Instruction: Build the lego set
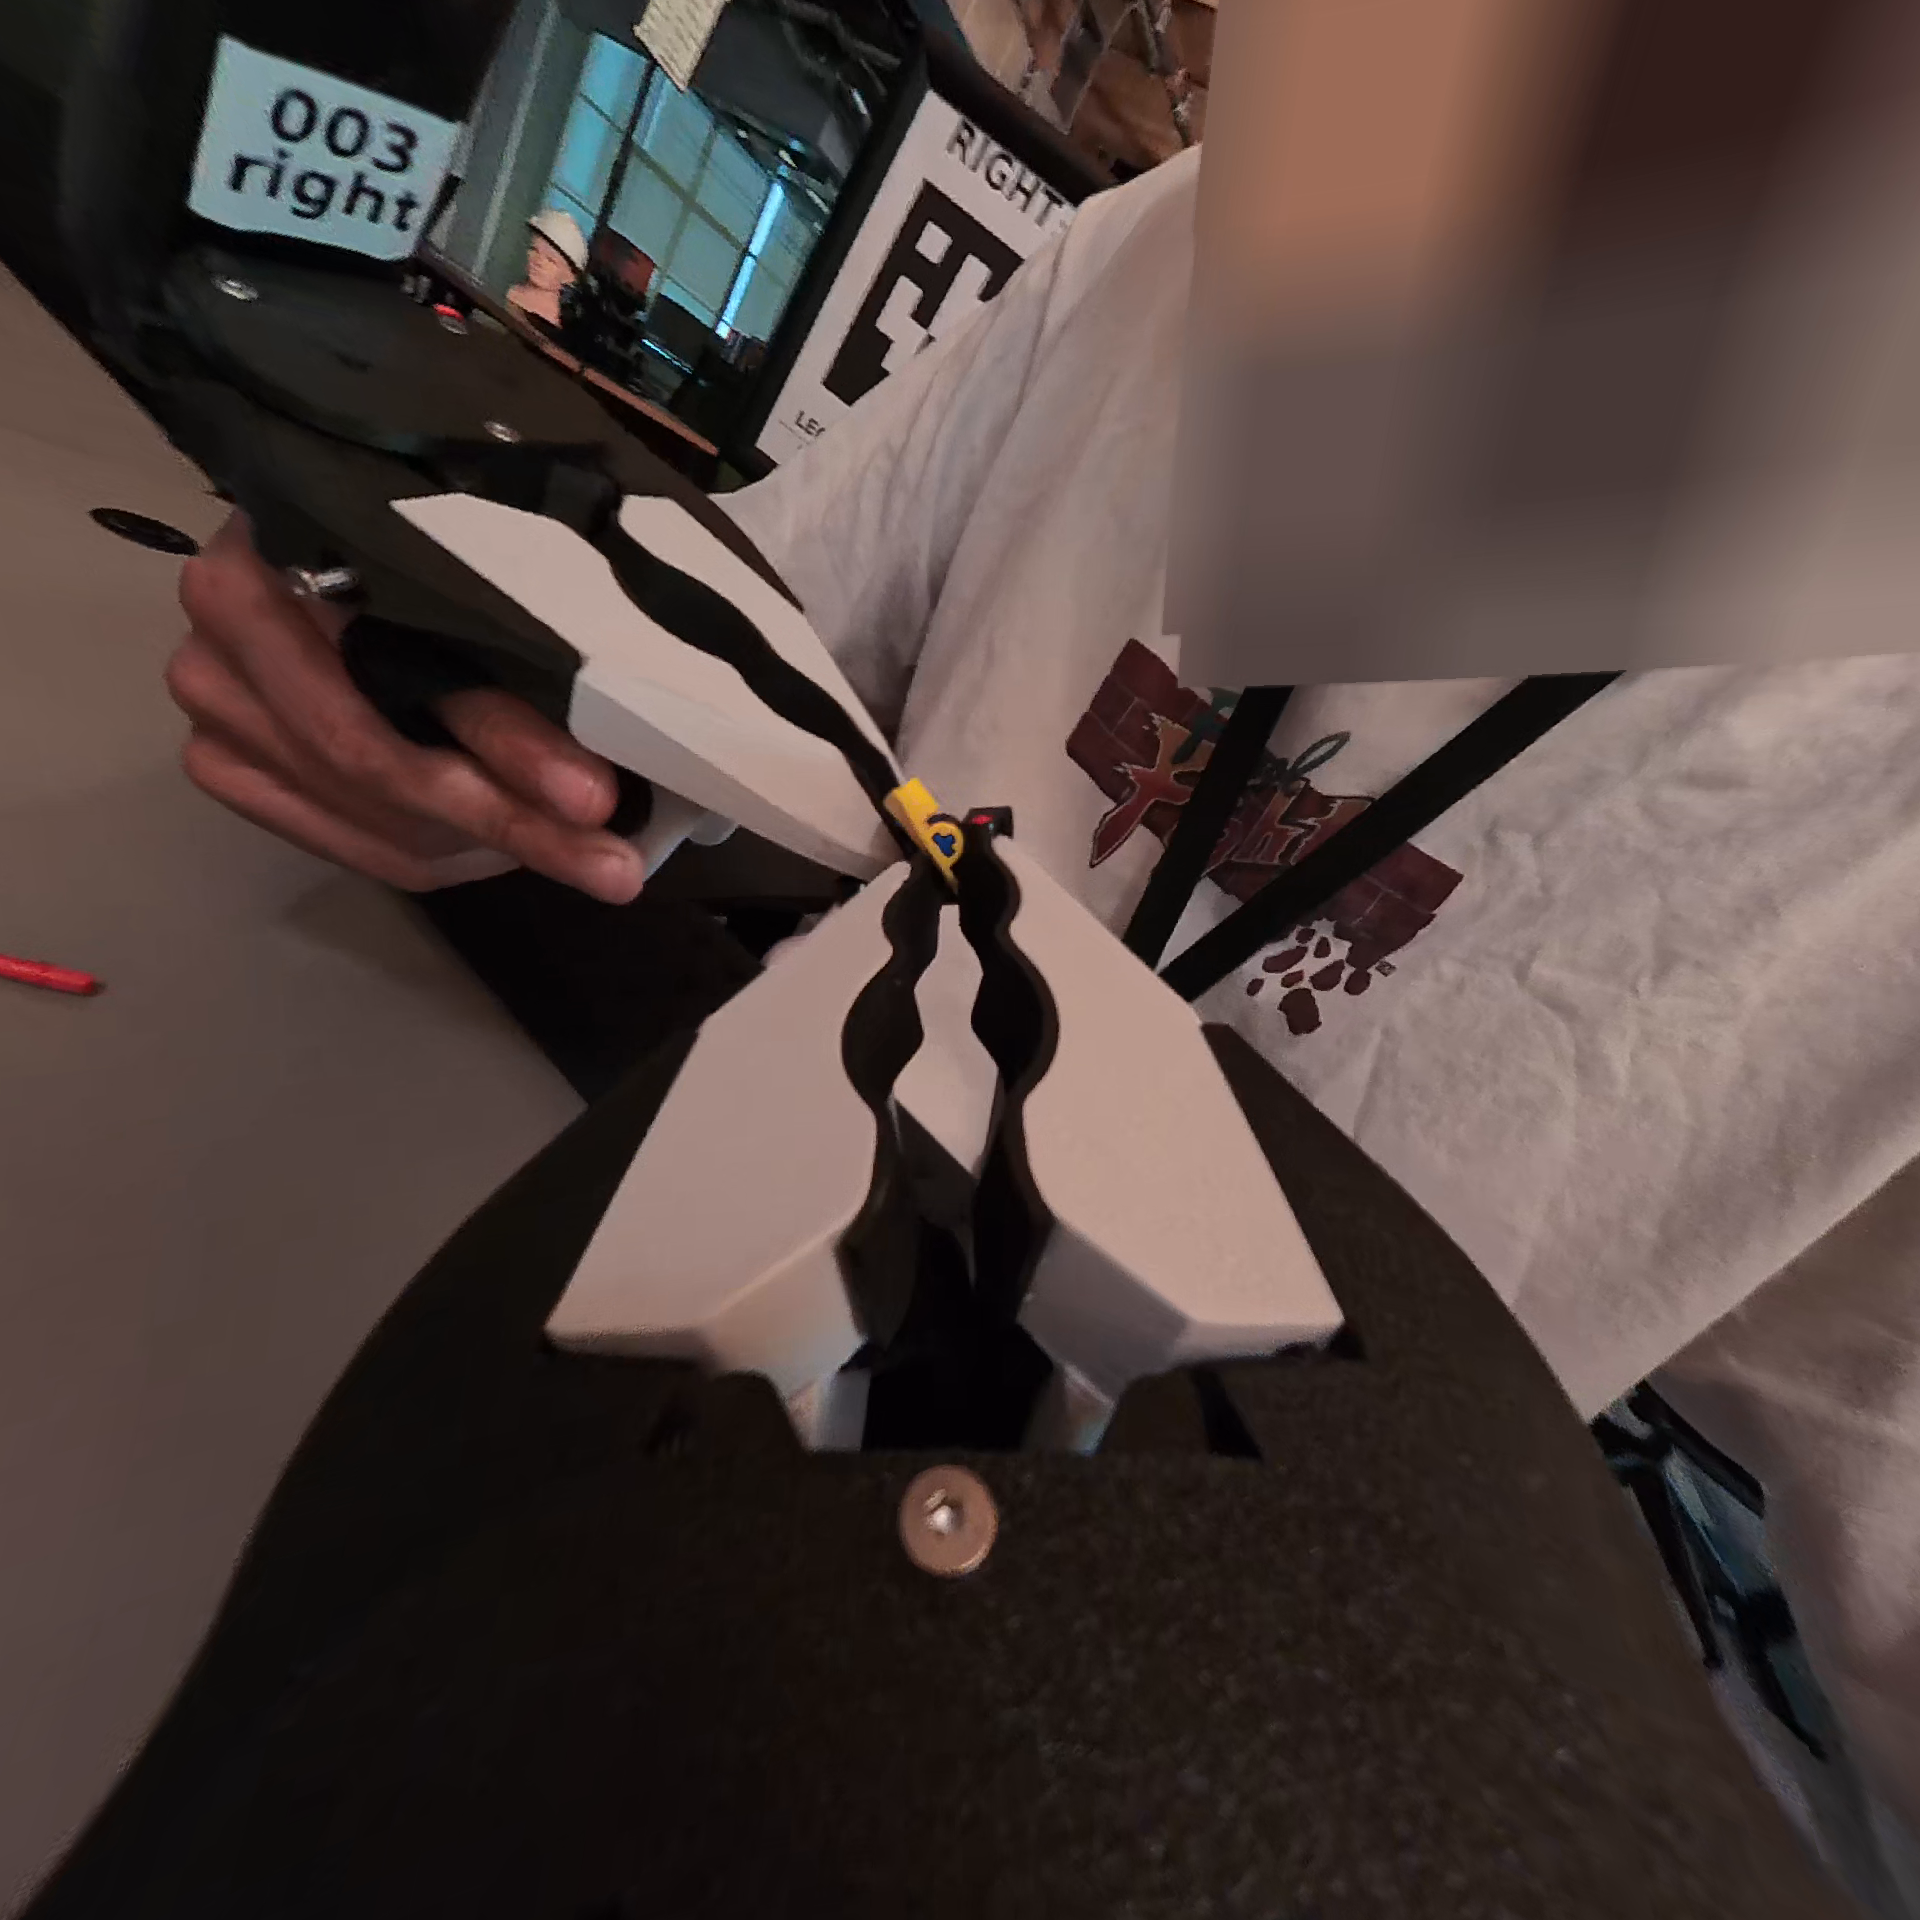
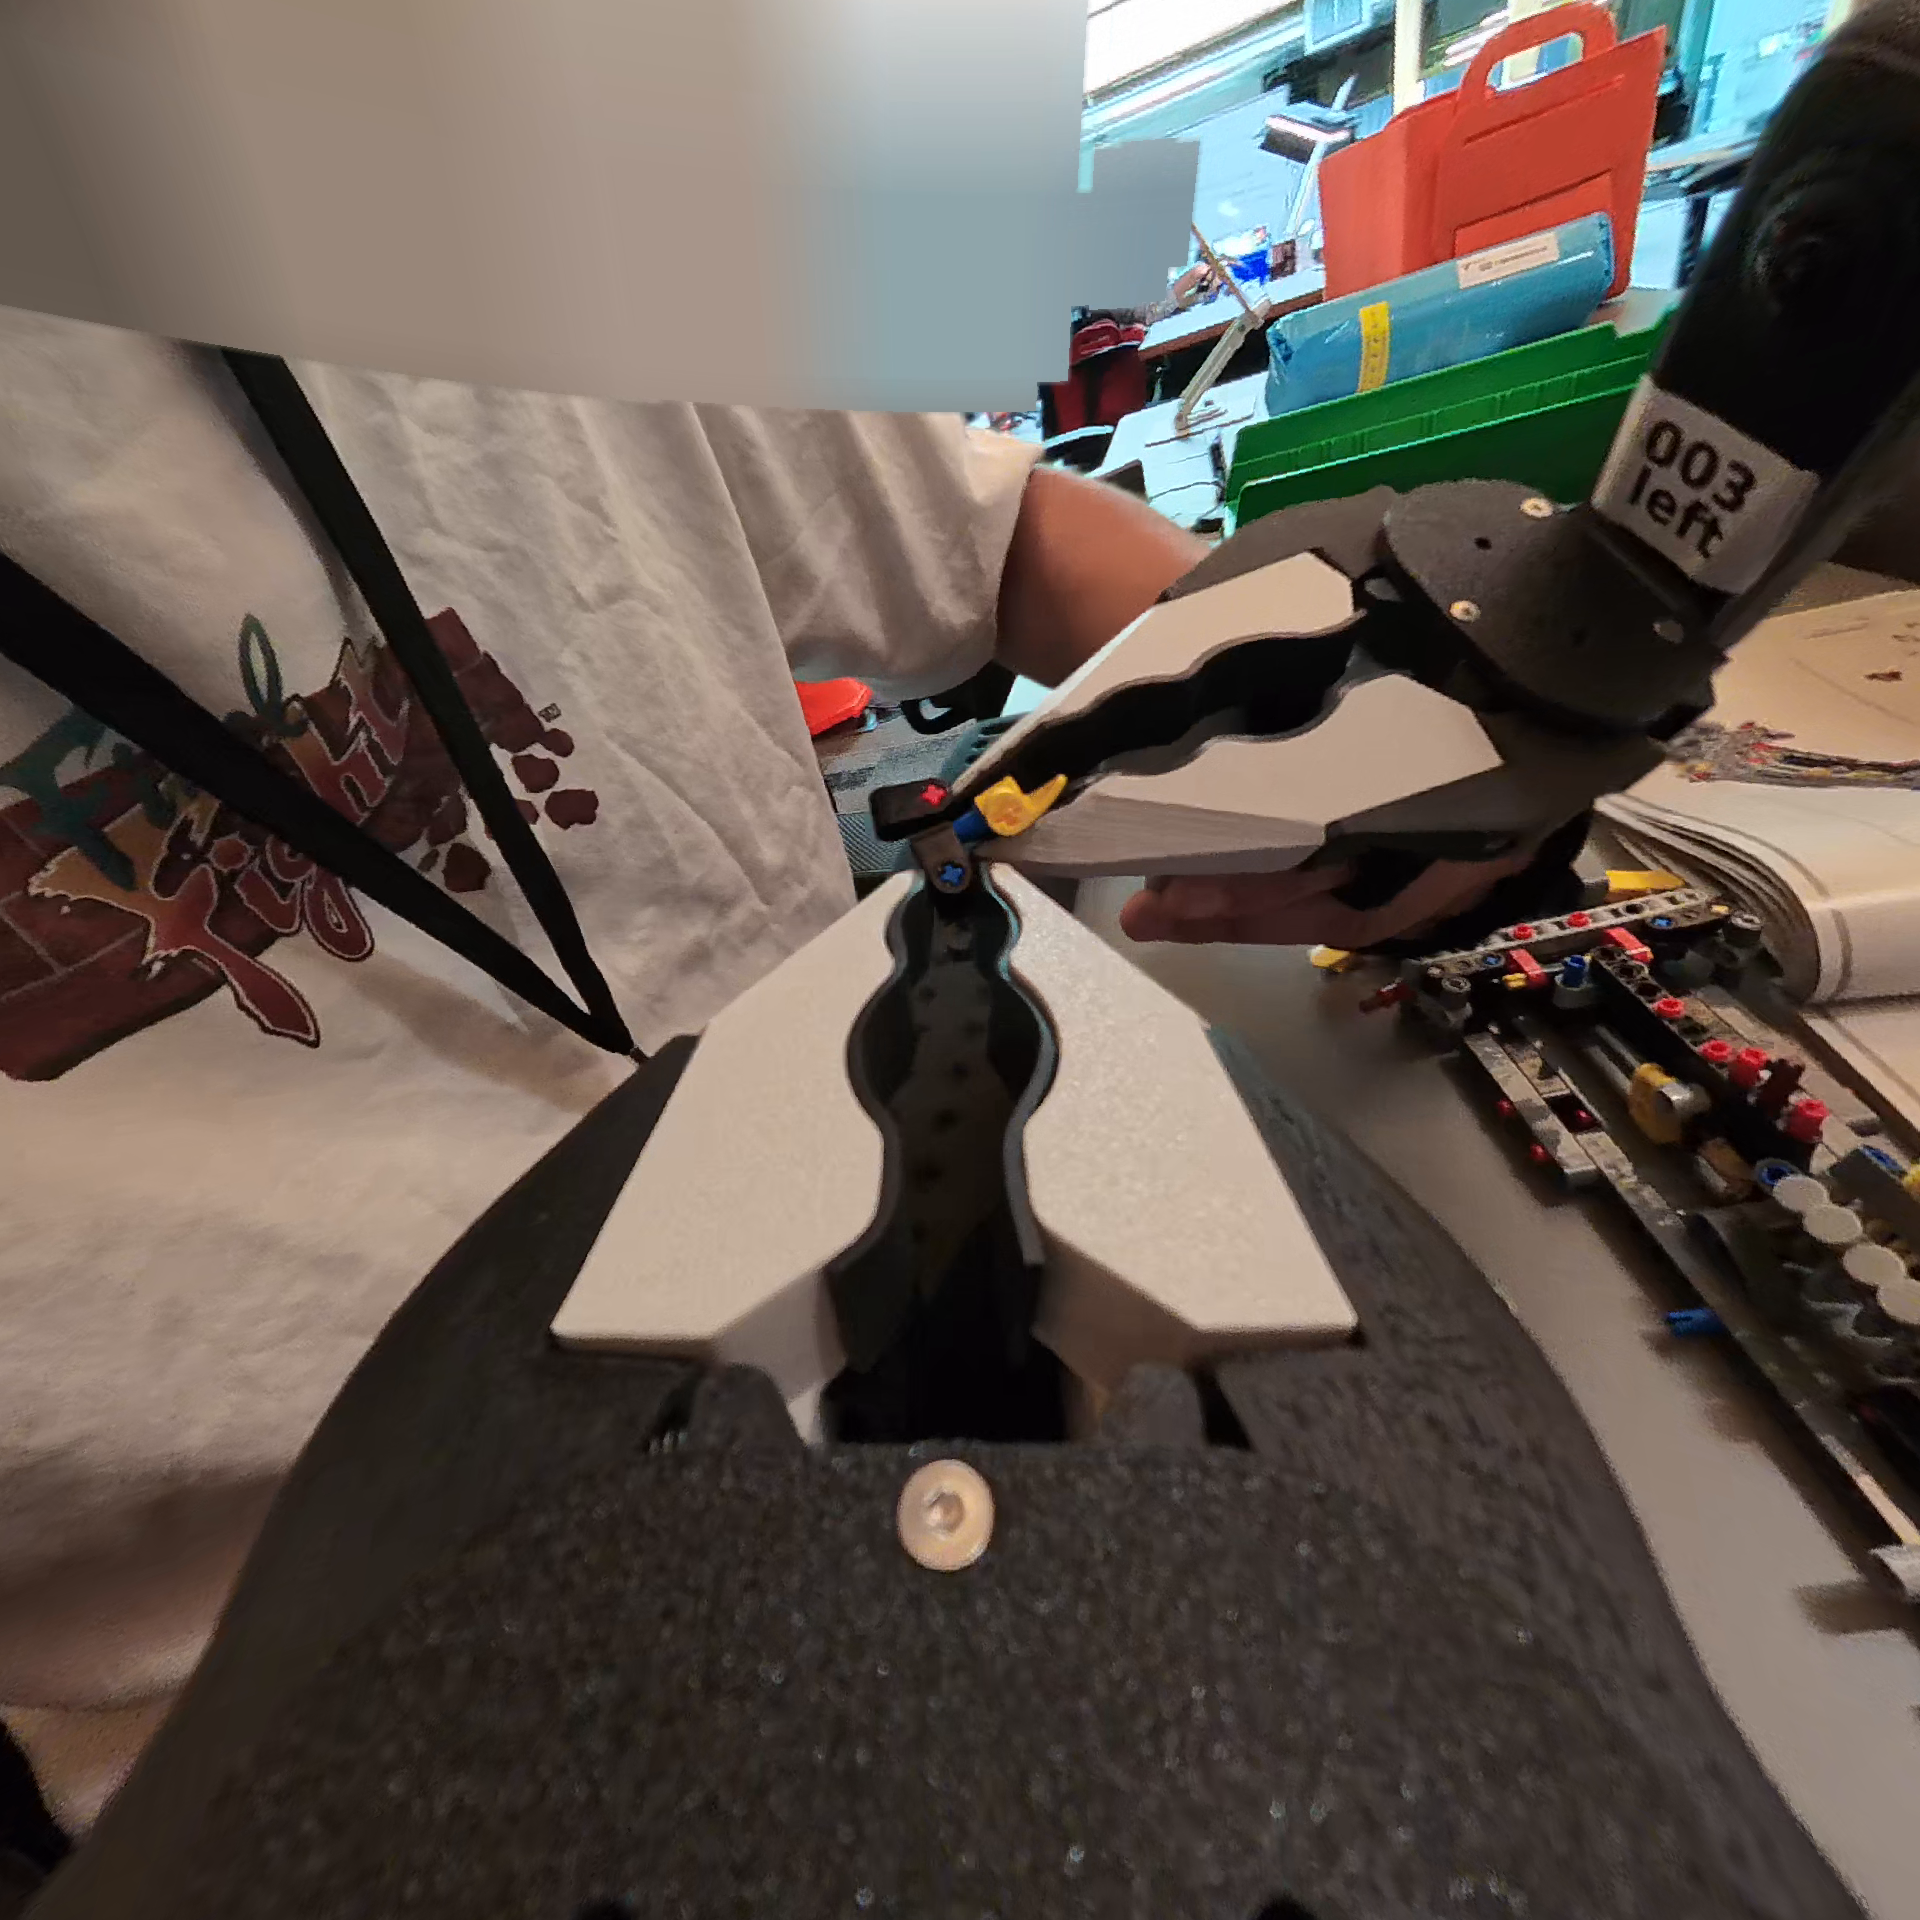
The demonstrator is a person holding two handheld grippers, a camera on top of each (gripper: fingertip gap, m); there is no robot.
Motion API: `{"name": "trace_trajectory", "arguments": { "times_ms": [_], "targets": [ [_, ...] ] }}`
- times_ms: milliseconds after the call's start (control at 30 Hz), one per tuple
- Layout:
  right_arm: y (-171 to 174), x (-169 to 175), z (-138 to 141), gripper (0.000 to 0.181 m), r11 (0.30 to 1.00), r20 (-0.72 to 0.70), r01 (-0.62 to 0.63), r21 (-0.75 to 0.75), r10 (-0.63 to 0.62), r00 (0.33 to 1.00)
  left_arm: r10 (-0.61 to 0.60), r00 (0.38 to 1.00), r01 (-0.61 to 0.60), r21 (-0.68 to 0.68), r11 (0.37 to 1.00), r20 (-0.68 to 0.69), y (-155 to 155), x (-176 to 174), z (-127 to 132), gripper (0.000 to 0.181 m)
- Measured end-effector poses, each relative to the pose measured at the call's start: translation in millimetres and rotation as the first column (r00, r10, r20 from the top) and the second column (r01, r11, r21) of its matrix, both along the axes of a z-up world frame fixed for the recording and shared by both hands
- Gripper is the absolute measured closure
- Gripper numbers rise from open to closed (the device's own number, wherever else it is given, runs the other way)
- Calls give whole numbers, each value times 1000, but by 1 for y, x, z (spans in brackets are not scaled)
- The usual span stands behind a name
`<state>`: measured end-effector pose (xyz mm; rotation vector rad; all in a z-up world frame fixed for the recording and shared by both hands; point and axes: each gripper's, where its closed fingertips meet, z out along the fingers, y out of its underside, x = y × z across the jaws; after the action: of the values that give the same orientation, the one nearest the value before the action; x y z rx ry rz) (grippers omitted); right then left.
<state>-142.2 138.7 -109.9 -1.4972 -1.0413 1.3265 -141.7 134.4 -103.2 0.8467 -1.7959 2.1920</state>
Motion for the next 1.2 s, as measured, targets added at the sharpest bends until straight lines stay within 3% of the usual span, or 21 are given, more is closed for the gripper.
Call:
{"name": "trace_trajectory", "arguments": {
  "times_ms": [200, 467, 633, 700, 800, 933, 1067, 1200],
  "targets": [
    [8, 8, -9, 174, 999, 60, 48, -26, -46, 997, 130, 990, -129, 22, 991, -50, 10, 9, -11, 178],
    [3, 5, -25, 173, 999, 172, 21, -27, -16, 985, 147, 985, -143, 51, 988, -92, 4, 4, -27, 178],
    [7, 8, -40, 174, 999, 291, 40, 5, -40, 956, 200, 974, -183, 154, 971, -104, 10, 7, -42, 178],
    [8, 14, -62, 174, 998, 417, 35, 49, -52, 907, 267, 956, -225, 284, 932, -119, 17, 11, -62, 178],
    [8, 28, -98, 174, 989, 627, 2, 145, -93, 774, 372, 922, -275, 501, 821, -104, 24, 14, -89, 177],
    [1, 42, -133, 174, 988, 780, -64, 138, -69, 622, 411, 910, -291, 625, 724, -53, 14, 14, -99, 177],
    [-1, 44, -139, 174, 987, 800, -80, 137, -63, 597, 424, 903, -294, 627, 722, -64, 10, 15, -107, 177],
    [-2, 49, -138, 157, 997, 837, -41, 72, -38, 546, 435, 898, -318, 595, 738, -59, 11, 15, -105, 177]
  ]
}}
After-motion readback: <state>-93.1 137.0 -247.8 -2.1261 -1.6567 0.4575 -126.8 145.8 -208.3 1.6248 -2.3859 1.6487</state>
